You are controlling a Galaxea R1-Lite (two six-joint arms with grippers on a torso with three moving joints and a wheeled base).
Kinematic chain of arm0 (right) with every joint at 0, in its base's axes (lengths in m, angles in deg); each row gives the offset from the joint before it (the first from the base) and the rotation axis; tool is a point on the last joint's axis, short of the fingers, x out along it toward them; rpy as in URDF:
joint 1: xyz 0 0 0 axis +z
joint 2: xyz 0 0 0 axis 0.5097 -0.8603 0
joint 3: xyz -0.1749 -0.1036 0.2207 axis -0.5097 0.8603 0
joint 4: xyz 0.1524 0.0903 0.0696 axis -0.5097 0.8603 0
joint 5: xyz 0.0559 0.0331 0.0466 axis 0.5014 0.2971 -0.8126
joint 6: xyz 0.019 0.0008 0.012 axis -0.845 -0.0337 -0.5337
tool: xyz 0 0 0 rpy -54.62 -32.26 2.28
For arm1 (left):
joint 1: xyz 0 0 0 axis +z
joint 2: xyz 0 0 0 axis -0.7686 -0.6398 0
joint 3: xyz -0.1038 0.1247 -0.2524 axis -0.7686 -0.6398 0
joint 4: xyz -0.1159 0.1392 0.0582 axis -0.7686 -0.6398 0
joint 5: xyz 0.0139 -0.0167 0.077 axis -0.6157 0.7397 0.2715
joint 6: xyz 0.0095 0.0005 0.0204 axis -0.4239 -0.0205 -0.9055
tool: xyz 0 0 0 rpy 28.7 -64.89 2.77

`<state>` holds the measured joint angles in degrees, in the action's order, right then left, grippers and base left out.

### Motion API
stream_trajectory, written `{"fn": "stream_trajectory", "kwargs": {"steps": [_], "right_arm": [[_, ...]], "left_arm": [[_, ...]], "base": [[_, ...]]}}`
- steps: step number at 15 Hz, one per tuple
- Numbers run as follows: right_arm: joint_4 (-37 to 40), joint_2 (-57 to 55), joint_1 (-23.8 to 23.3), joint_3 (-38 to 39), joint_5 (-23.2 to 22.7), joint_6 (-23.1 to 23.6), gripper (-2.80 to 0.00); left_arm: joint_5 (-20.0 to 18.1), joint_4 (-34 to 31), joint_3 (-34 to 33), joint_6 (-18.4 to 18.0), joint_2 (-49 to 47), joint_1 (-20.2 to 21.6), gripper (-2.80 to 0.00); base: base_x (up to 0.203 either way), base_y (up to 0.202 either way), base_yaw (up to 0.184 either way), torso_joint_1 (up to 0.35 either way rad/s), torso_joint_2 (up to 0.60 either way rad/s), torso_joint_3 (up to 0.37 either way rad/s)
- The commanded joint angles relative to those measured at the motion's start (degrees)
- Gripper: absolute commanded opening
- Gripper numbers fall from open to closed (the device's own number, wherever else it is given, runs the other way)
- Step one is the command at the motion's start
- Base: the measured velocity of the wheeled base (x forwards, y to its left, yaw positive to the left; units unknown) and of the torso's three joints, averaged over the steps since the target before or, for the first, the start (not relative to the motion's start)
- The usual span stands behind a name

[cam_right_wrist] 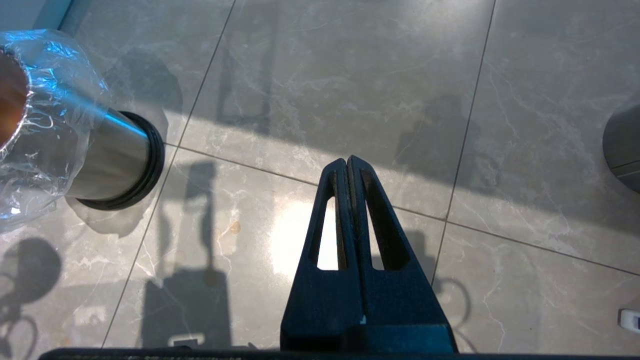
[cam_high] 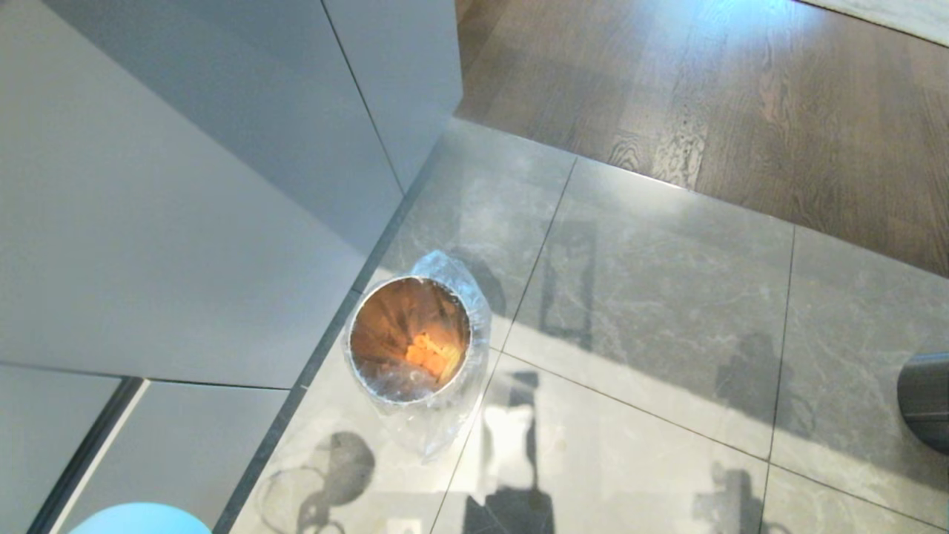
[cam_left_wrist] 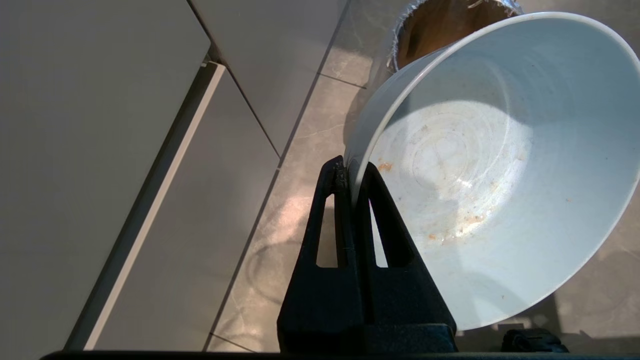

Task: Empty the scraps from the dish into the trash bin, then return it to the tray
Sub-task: Put the bowl back to the table

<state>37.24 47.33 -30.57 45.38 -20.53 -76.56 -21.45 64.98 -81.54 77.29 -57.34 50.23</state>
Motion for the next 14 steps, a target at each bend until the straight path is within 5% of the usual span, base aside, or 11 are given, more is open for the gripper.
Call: {"fn": "stream_trajectory", "kwargs": {"steps": [1, 14], "right_arm": [[-0.02, 0.02, 0.01, -0.03, 0.01, 0.0, -2.8], [-0.02, 0.02, 0.01, -0.04, 0.01, -0.02, -2.8]], "left_arm": [[-0.02, 0.02, 0.0, -0.03, -0.01, 0.0, -2.8], [0.33, 0.02, 0.0, 0.41, -0.01, 0.0, -2.8]], "base": [[0.0, 0.0, 0.0, 0.0, 0.0, 0.0], [0.0, 0.0, 0.0, 0.0, 0.0, 0.0]]}}
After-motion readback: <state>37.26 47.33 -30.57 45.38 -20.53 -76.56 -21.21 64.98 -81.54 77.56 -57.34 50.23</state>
